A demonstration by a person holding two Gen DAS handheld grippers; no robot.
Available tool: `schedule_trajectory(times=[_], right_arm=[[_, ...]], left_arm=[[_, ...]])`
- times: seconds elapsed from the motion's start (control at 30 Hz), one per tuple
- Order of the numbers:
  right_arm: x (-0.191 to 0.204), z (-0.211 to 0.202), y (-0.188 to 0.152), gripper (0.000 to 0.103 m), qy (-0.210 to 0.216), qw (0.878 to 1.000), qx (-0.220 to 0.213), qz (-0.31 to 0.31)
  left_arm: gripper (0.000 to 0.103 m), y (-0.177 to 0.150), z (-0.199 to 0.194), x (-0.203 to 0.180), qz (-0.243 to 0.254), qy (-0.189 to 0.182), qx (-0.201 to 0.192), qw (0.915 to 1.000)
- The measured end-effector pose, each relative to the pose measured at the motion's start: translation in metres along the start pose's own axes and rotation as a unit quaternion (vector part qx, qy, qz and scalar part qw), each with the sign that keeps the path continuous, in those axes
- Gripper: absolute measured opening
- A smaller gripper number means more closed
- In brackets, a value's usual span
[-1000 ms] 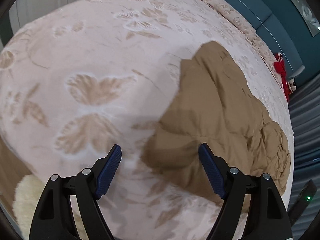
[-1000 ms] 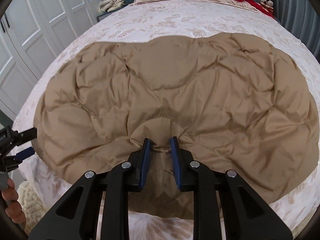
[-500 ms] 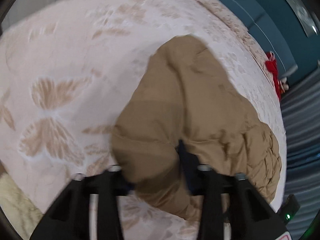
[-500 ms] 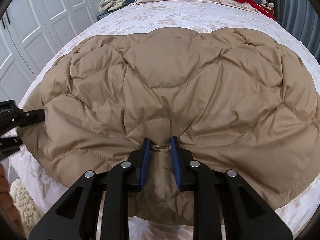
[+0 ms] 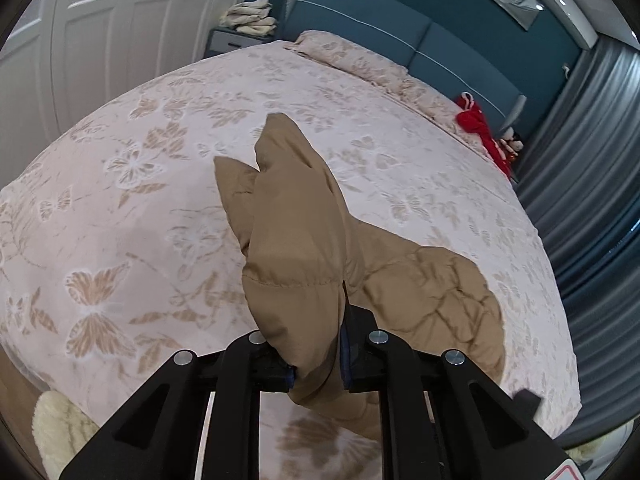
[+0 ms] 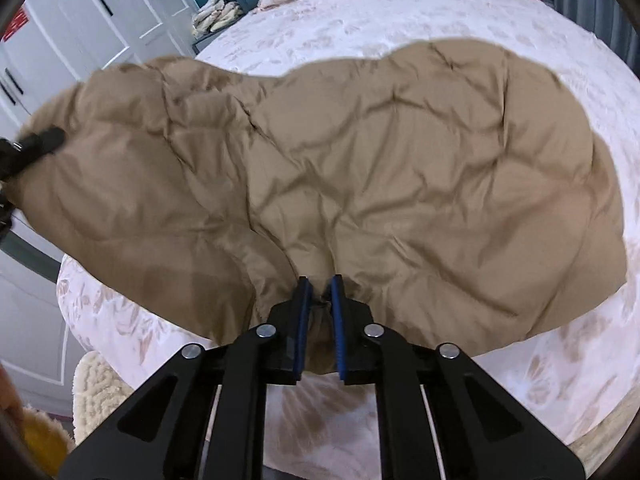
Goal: Fold large clothes
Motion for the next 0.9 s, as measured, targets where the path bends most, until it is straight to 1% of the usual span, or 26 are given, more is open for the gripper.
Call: schedule_trajectory(times=[0.1,0.23,0.3,0.37,0.4,0.43,0.5,0.53,0.7,0.8,0.9], right_arm=[[-0.001,0.010,-0.010,0.009,0.011,1.000,0.008,0.023],[0.001,0.018,-0.011,0.009,0.015,1.000,0.007,0.022],[-0.003,0.011,-0.010,0.007,0.029,0.999,0.011,0.039],[-0.011,-0.002,-0.008,0.007,0.033,0.998,0.012,0.051],[-0.017,-0.015,-0.006,0.007,0.031,0.998,0.010,0.054],[-0.021,-0.024,-0.007,0.007,0.024,0.998,0.007,0.051],[-0.039,-0.049,-0.004,0.007,-0.008,0.999,-0.001,0.033],[-0.046,-0.055,-0.002,0.007,-0.019,0.999,-0.001,0.030],[-0.102,-0.093,-0.003,0.007,-0.082,0.996,-0.001,0.034],[-0.128,-0.105,-0.009,0.007,-0.108,0.993,0.001,0.040],[-0.150,-0.111,-0.016,0.007,-0.119,0.991,0.005,0.057]], left_arm=[[0.012,-0.003,-0.005,-0.020,0.032,-0.007,-0.003,0.9995],[0.011,-0.014,-0.006,-0.052,0.076,-0.015,-0.005,0.9970],[0.011,-0.018,-0.004,-0.071,0.104,-0.015,-0.008,0.9944],[0.011,-0.020,-0.001,-0.089,0.123,-0.023,-0.004,0.9922],[0.011,-0.022,0.000,-0.097,0.131,-0.026,0.000,0.9910],[0.011,-0.025,0.003,-0.108,0.143,-0.028,0.005,0.9893],[0.011,-0.030,0.009,-0.121,0.155,-0.029,0.013,0.9874],[0.011,-0.034,0.011,-0.128,0.161,-0.031,0.019,0.9862],[0.011,-0.062,0.029,-0.164,0.193,-0.033,0.049,0.9795],[0.011,-0.083,0.039,-0.184,0.213,-0.037,0.066,0.9740],[0.011,-0.104,0.049,-0.199,0.231,-0.037,0.083,0.9688]])
Point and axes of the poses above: each gripper's, at about its wrist camera, not at the fingertips, and z roughly the way its jaws point, x to its left, y to its top, the point moved 7 cm from there along z, roughly the way its jaws point, and after that the axes turned 10 degrees about -x, right-handed, at the moved point
